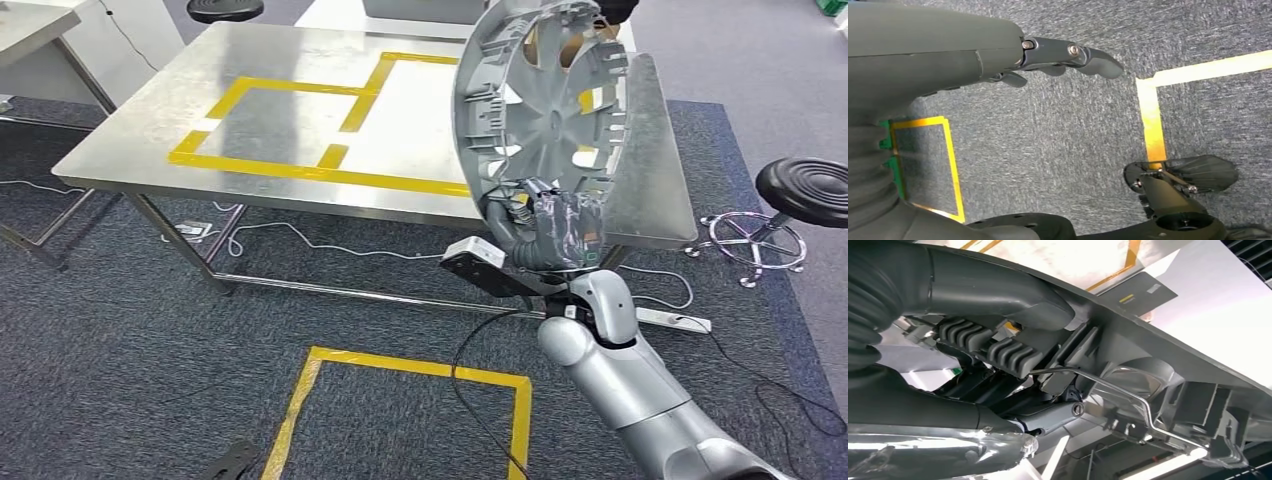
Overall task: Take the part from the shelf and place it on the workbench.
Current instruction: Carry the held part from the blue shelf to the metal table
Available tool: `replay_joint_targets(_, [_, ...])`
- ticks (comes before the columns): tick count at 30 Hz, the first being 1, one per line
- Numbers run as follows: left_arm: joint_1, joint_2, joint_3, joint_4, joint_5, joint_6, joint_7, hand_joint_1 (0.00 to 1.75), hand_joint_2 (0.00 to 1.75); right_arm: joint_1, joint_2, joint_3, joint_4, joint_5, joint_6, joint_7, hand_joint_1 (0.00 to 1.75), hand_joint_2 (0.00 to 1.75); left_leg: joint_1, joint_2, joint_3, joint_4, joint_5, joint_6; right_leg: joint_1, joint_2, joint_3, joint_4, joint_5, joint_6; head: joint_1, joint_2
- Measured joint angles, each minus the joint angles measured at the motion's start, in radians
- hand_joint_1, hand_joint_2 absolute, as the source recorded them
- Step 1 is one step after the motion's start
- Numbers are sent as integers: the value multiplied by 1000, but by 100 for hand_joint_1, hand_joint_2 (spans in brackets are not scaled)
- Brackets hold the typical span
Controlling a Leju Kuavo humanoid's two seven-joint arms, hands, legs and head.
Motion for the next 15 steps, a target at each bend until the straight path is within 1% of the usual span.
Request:
replay_joint_targets(1, [1,0,0,0,0,0,0,0,175,0,0,0,0,0,0,0,175,175,0,3,1,0,-1,1,-1,-10,-32,67,-29,3,1,0])
replay_joint_targets(2, [2,1,0,0,0,0,0,0,175,1,0,0,0,0,0,0,175,175,1,6,2,0,-3,0,-2,-16,-60,122,-48,6,1,0])
replay_joint_targets(3, [3,1,0,0,0,0,0,0,175,2,0,0,1,-1,0,-1,175,175,2,9,3,0,-5,-2,-4,-19,-73,147,-51,9,1,0])
replay_joint_targets(4, [4,1,0,0,0,0,0,0,175,3,0,0,2,-1,0,-1,175,175,4,11,6,0,-8,-7,-7,-21,-67,134,-36,13,1,0])
replay_joint_targets(5, [5,1,0,0,0,0,0,0,175,4,0,0,3,-1,0,-1,175,175,7,12,10,1,-12,-13,-11,-24,-41,87,-8,16,1,0])
replay_joint_targets(6, [5,1,0,0,0,-1,0,0,175,4,0,0,3,-2,0,-1,175,175,9,12,14,2,-18,-21,-15,-29,-5,21,20,22,1,0])
replay_joint_targets(7, [4,2,0,0,0,-1,0,0,175,4,0,0,3,-2,0,-1,175,175,10,12,18,4,-23,-29,-17,-32,29,-38,37,24,3,0])
replay_joint_targets(8, [4,3,0,0,0,-1,0,0,175,4,0,0,4,-3,0,-1,175,175,9,12,20,6,-27,-37,-17,-32,52,-76,44,20,3,0])
replay_joint_targets(9, [5,4,0,0,0,-1,0,0,175,5,1,0,4,-3,0,-1,175,175,8,13,21,7,-30,-43,-16,-31,63,-92,40,12,2,0])
replay_joint_targets(11, [5,5,0,0,0,-1,0,0,175,5,2,0,5,-4,0,0,175,175,9,14,26,4,-35,-52,-12,-22,65,-90,31,-14,-2,0])
replay_joint_targets(12, [4,5,0,0,0,-1,0,0,175,6,2,0,5,-4,0,0,175,175,11,15,28,6,-39,-56,-10,-19,68,-89,26,-23,-4,0])
replay_joint_targets(13, [2,4,0,0,0,-1,0,0,175,6,2,-1,5,-5,0,0,175,175,13,16,22,22,-46,-59,-10,-16,73,-90,21,-32,-5,0])
replay_joint_targets(14, [0,4,0,0,-1,-1,0,0,175,6,2,-1,5,-5,0,0,175,175,13,16,4,57,-59,-62,-9,-15,80,-90,15,-41,-8,0])
replay_joint_targets(15, [0,3,0,0,-1,-1,0,0,175,6,2,-1,6,-5,0,0,175,175,11,16,-29,114,-76,-62,-8,-14,87,-90,10,-47,-9,0])
